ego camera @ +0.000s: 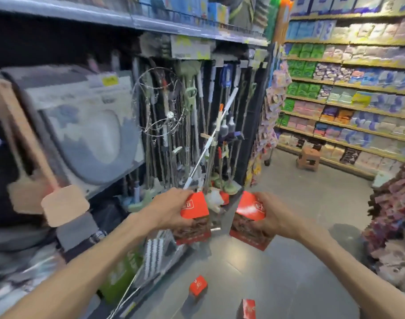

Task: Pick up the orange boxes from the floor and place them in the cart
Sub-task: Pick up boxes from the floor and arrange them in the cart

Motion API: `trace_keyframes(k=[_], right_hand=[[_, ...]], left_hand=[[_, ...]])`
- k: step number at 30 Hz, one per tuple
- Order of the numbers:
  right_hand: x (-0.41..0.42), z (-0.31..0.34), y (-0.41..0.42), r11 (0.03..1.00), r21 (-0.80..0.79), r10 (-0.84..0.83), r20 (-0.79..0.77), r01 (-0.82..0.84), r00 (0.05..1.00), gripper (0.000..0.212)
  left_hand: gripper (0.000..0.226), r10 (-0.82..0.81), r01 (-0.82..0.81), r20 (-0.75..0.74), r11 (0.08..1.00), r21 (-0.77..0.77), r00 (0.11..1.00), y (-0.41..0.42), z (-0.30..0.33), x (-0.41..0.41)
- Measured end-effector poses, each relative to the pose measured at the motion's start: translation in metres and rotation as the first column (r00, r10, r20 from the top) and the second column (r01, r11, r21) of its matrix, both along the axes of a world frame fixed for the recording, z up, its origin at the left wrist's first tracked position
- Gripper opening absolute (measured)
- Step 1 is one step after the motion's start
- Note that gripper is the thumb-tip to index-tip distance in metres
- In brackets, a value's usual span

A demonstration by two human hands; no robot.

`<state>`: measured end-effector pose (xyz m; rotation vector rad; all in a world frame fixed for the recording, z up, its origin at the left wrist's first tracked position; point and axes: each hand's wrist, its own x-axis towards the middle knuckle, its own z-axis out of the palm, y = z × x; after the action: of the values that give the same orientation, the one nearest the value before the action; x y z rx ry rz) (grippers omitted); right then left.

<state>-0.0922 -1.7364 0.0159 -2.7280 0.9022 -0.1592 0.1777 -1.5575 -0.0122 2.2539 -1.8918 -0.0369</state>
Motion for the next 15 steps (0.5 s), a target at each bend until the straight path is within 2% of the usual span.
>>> trace_keyframes(k=[4,8,12,15], right_hand=[[0.066,0.005,0.05,0.973,-0.009,0.232,-0.015,-0.233,0.973,0.088],[0.128,0.016,0.138,0.889,-0.032,0.457,0.011,-0.457,0.889,0.088],[0.185,0.022,0.254,0.749,-0.048,0.662,0.044,-0.66,0.748,0.098],[0.217,0.023,0.36,0.619,-0.03,0.785,0.065,-0.785,0.616,0.092]], left_hand=[[0.083,0.256,-0.257,0.032,0.966,0.027,0.966,0.118,0.003,0.023],[0.092,0.468,-0.469,0.038,0.883,0.005,0.883,0.247,0.015,0.023],[0.097,0.675,-0.675,0.043,0.738,-0.007,0.737,0.391,0.023,0.003],[0.104,0.801,-0.8,0.033,0.599,-0.034,0.598,0.506,0.027,-0.03]])
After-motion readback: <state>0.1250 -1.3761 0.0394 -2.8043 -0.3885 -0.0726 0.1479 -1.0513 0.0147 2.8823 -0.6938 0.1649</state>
